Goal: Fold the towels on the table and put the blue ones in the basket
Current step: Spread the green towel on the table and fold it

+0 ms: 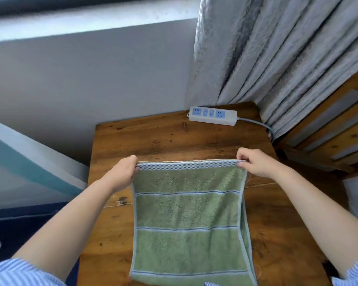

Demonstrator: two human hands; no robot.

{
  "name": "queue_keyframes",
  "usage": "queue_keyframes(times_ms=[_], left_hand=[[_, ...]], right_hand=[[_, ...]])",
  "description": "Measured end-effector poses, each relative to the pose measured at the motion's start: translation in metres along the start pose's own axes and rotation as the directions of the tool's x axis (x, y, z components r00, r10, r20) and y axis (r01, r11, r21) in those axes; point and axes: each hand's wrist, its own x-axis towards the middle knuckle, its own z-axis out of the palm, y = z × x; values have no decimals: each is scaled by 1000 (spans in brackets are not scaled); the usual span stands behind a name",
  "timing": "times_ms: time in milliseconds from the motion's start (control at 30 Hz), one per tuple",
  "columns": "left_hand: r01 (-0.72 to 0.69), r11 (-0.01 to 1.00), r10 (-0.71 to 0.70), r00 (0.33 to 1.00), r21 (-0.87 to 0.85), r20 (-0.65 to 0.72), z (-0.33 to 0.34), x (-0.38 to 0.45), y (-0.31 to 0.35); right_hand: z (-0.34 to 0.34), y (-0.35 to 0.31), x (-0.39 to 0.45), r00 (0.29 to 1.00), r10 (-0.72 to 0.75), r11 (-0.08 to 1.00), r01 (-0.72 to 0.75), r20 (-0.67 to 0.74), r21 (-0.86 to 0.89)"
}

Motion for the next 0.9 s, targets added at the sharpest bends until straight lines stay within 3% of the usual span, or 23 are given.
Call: queue_keyframes(times_ms=[100, 200, 267, 333, 367, 400, 467, 500, 533, 600, 667, 800, 900], left_hand=[[-8, 999, 11, 995, 31, -104, -26, -25, 9], [-3, 983, 65, 940, 184, -336, -63, -49, 22], [29, 996, 24, 817, 83, -576, -89, -61, 34], [-19, 999, -24, 631, -46, -775, -110, -81, 46], [-42, 997, -32, 579, -70, -815, -117, -90, 50], [-40, 997, -29, 580, -64, -814, -122, -98, 54], [96, 992, -12, 729, 85, -685, -126, -112, 61], [147, 981, -39, 783, 124, -621, -126, -115, 62], [186, 966, -41, 796, 179, -603, -126, -117, 60], [198, 963, -37, 768, 183, -640, -134, -125, 59], [195, 967, -30, 728, 165, -685, -142, -132, 59], [191, 958, 17, 709, 216, -705, -156, -138, 57], [214, 938, 26, 740, 272, -673, -162, -136, 54]], right_hand=[[-15, -25, -20, 981, -75, 995, 62, -178, -79], [-42, -58, -41, 875, -190, 977, 126, -445, -171], [-60, -79, -52, 690, -305, 952, 195, -657, -237], [-72, -98, -69, 440, -363, 931, 209, -822, -299], [-78, -106, -76, 383, -348, 936, 196, -856, -293], [-80, -111, -81, 401, -328, 944, 164, -855, -285], [-81, -117, -88, 631, -276, 942, 29, -725, -333], [-81, -118, -92, 677, -252, 932, -21, -692, -361], [-80, -119, -95, 657, -251, 927, -49, -711, -373], [-80, -125, -103, 517, -295, 931, -34, -804, -364], [-82, -130, -107, 458, -318, 930, -17, -830, -366], [-93, -136, -105, 516, -321, 926, -7, -794, -378], [-99, -137, -99, 567, -305, 924, -18, -765, -381]])
